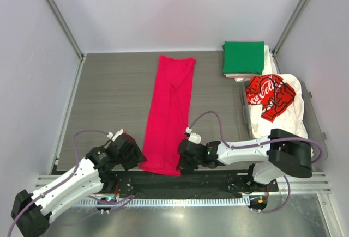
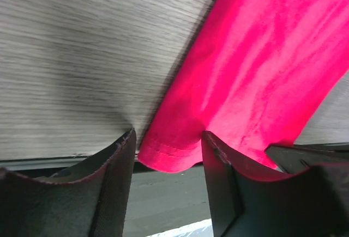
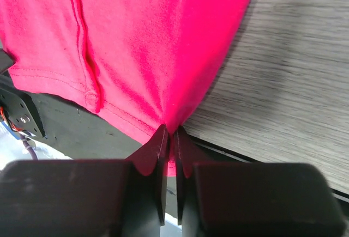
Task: Fold and stack the t-shirts
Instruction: Fold the tshirt
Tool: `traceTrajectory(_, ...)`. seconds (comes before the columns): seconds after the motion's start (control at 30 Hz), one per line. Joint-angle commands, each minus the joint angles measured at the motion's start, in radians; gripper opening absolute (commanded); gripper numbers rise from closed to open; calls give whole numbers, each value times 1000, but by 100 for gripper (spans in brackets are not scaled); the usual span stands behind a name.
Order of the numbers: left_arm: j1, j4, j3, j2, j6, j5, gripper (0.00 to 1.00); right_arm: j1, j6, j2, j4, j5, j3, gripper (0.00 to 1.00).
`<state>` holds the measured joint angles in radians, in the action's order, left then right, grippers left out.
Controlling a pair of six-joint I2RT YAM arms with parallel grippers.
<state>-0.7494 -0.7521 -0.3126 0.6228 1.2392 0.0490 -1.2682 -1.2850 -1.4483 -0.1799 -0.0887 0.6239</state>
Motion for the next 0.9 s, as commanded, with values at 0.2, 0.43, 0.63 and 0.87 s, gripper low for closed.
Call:
traceTrajectory(0.2, -19, 103, 53, -23, 31, -72, 44, -5, -16, 31, -13, -55, -21, 7)
traceTrajectory(0.43, -42, 105, 58, -77, 55, -107, 0, -7, -34, 94, -61, -72, -49, 1)
traceTrajectory(0.63, -80, 10, -60, -83, 82, -74, 0, -26, -48, 203, -170, -97, -41, 1)
traceTrajectory(0.87, -80, -35, -249, 53, 0, 52, 0, 38, 39, 258, -302, -203, 69, 1)
